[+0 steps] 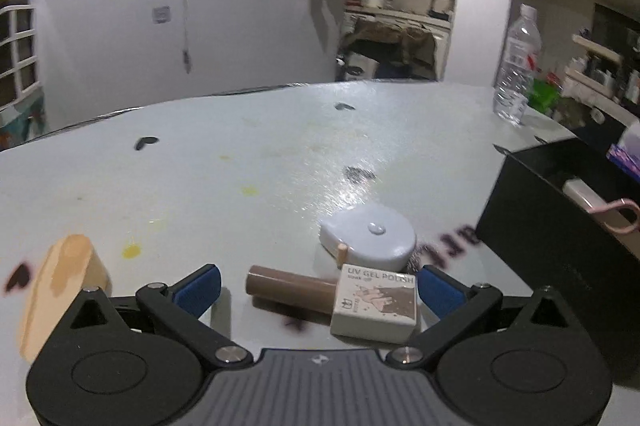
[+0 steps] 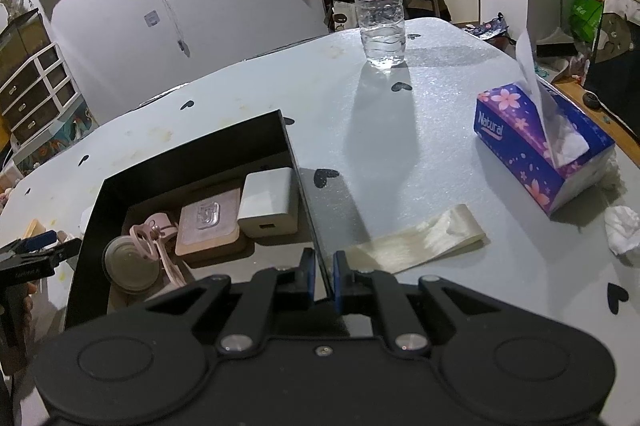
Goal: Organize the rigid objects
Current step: 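Close the left tool on the UV gel polish bottle, then carry the polish bottle into the black box and open the left tool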
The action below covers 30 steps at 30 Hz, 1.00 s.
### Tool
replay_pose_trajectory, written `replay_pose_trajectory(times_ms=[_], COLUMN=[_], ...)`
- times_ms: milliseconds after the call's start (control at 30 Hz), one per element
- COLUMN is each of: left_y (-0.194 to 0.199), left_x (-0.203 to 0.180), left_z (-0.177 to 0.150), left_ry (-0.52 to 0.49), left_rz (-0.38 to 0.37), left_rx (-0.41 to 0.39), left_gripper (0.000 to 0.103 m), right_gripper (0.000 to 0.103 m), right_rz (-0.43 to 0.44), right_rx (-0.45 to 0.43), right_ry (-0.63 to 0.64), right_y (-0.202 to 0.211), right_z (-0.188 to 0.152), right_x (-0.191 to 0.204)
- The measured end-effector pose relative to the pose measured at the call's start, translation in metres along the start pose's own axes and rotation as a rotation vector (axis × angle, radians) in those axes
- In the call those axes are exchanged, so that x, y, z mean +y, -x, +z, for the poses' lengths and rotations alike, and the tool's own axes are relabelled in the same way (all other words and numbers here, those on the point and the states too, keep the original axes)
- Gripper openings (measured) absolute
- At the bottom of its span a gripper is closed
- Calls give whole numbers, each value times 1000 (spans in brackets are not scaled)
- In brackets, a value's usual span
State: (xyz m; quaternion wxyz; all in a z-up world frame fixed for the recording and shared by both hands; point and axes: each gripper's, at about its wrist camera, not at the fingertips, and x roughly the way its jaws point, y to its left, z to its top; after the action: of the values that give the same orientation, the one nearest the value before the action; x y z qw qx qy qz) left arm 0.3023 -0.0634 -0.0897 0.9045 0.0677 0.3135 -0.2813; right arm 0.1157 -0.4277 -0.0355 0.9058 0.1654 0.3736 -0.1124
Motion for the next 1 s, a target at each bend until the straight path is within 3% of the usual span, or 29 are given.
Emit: replay_pose_trajectory(times_ms=[133,200,267,600,833,1000], left_y=[0,1,3,20,41,76], left_x=[-12,-17,-18,-34,-52,-78], left_z=[-3,-5,-6,-17,-23,-13], left_ry=[-48,-69,-58,29,124,54], left_rz=[-2,23,34,94,27,-48], left_rx=[19,16,8,-4,-20,-113], left_gripper=[100,90,87,87,87,87], right_gripper=[9,9,9,9,9,10], right_rz=[-4,-9,-13,-20,-21,-14], right_rx=[0,0,1,-1,-4,-4], right_ry=[0,3,6,10,17,12], right_y=[0,0,0,-1,-1,1], right_z=[0,0,0,0,-1,-2], right_x=[0,1,2,3,3,3])
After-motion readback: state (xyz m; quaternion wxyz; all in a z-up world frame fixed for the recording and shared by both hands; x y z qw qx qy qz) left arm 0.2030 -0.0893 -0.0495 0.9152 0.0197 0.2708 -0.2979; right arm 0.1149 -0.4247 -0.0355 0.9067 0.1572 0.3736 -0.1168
